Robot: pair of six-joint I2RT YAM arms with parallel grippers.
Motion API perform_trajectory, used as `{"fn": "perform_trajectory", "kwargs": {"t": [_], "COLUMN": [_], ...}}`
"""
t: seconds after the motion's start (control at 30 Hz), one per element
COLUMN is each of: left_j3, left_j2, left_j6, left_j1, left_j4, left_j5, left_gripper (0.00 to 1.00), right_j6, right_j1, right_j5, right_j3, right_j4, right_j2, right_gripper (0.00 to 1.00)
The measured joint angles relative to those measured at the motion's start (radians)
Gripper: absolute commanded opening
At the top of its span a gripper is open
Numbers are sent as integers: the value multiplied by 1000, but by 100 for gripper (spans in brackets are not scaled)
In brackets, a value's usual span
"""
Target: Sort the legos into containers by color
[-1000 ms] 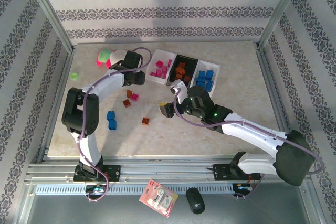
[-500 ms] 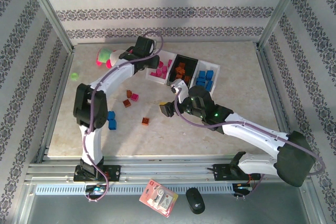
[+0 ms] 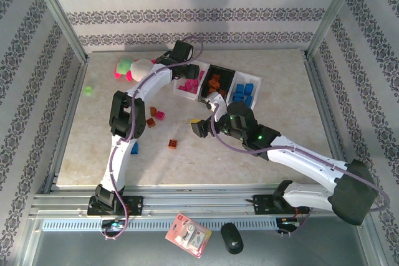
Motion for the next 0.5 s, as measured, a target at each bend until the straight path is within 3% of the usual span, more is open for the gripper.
{"fn": "perform_trajectory", "kwargs": {"t": [0.17, 0.5], "left_j3": [-78, -502], "left_j2": [-81, -538], "left_j6": [8, -29], "left_j1": [0, -1], "left_j4": [6, 121], "left_j5": [18, 2], "left_gripper": [99, 99], "right_j6": [0, -47], "right_j1": [0, 31], "right_j5": [0, -39], "right_j3": [0, 26], "right_j4": [-10, -45], "right_j2": [3, 104], "right_gripper": [90, 89]}}
